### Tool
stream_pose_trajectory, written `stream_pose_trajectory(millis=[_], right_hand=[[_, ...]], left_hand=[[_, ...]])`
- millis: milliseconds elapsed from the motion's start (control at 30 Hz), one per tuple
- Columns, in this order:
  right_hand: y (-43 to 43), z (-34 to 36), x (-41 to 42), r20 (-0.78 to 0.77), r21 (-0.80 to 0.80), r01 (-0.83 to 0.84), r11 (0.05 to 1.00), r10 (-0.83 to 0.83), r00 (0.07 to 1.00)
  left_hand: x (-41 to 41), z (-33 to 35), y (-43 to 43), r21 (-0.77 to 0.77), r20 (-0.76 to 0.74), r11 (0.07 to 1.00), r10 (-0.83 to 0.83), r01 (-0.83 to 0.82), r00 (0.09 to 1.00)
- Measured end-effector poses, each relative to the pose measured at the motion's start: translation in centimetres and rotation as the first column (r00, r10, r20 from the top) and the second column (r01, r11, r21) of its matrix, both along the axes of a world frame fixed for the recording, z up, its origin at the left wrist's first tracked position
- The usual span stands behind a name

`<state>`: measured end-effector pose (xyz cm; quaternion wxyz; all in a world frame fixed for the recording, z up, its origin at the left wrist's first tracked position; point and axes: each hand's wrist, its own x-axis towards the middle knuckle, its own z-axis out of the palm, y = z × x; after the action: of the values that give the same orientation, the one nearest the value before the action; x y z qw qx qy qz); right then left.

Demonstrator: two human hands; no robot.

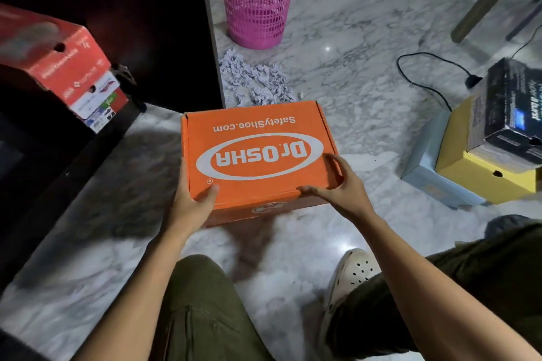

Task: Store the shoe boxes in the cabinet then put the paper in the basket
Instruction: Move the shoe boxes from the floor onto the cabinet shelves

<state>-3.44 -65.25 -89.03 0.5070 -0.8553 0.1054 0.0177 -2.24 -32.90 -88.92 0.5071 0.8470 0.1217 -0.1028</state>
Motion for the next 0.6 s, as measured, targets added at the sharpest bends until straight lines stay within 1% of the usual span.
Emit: stream_pose_trajectory(millis=[133, 200, 367, 500, 600], right_hand=[[2.3, 4.6, 0.0, 0.125, -0.032, -0.058, 0.998, 0.062, 0.990], [3.5, 7.0, 0.2, 0.176, -0.048, -0.081, 0.996, 0.088, 0.980], [7.2, 13.6, 1.2, 0.317, -0.099, -0.112, 0.989, 0.138, 0.938], [10.4, 18.6, 1.8, 0.375, -0.068, -0.145, 0.987, 0.160, 0.913], [12.6, 21.7, 2.3, 0.429, -0.018, -0.218, 0.976, 0.205, 0.880]], left_hand=[[-2.5, 4.0, 2.7, 0.029, 0.097, 0.998, 0.050, -0.053, 0.994], [-3.6, 6.3, 3.9, 0.013, 0.160, 0.996, 0.083, -0.086, 0.984], [-5.7, 12.6, 6.7, 0.009, 0.342, 0.982, 0.177, -0.191, 0.923], [-6.6, 17.8, 9.9, 0.059, 0.403, 0.953, 0.249, -0.297, 0.881], [-7.1, 21.9, 11.8, 0.027, 0.478, 0.942, 0.281, -0.334, 0.832]])
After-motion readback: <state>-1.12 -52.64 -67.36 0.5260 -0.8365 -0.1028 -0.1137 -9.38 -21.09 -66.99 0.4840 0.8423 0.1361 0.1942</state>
